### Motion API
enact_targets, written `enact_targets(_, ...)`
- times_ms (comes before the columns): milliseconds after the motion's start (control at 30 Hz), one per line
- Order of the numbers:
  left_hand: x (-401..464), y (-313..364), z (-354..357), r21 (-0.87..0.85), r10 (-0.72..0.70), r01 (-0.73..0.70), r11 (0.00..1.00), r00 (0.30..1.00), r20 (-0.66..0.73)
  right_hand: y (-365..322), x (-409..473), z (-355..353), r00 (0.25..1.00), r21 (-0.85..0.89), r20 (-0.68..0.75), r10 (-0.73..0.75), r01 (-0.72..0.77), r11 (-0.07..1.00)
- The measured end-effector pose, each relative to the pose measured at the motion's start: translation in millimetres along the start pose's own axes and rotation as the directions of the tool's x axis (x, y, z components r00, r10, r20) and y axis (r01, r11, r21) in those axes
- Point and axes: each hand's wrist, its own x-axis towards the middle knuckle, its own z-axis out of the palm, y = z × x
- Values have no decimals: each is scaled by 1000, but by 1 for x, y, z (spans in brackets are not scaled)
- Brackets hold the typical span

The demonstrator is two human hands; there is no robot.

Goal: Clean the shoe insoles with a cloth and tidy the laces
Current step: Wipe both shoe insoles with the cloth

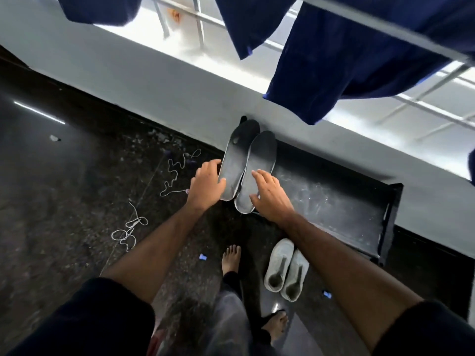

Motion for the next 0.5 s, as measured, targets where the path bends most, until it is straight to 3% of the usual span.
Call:
enact_targets(233, 57, 6, 24, -70, -88, 87, 994, 996, -16, 24, 33, 22, 995, -62, 95, -11, 17, 998)
enact_targets(500, 59, -2, 18, -158, -117, 104, 982, 990, -76, 35, 36, 24, 992, -24, 128, 16, -13, 1000)
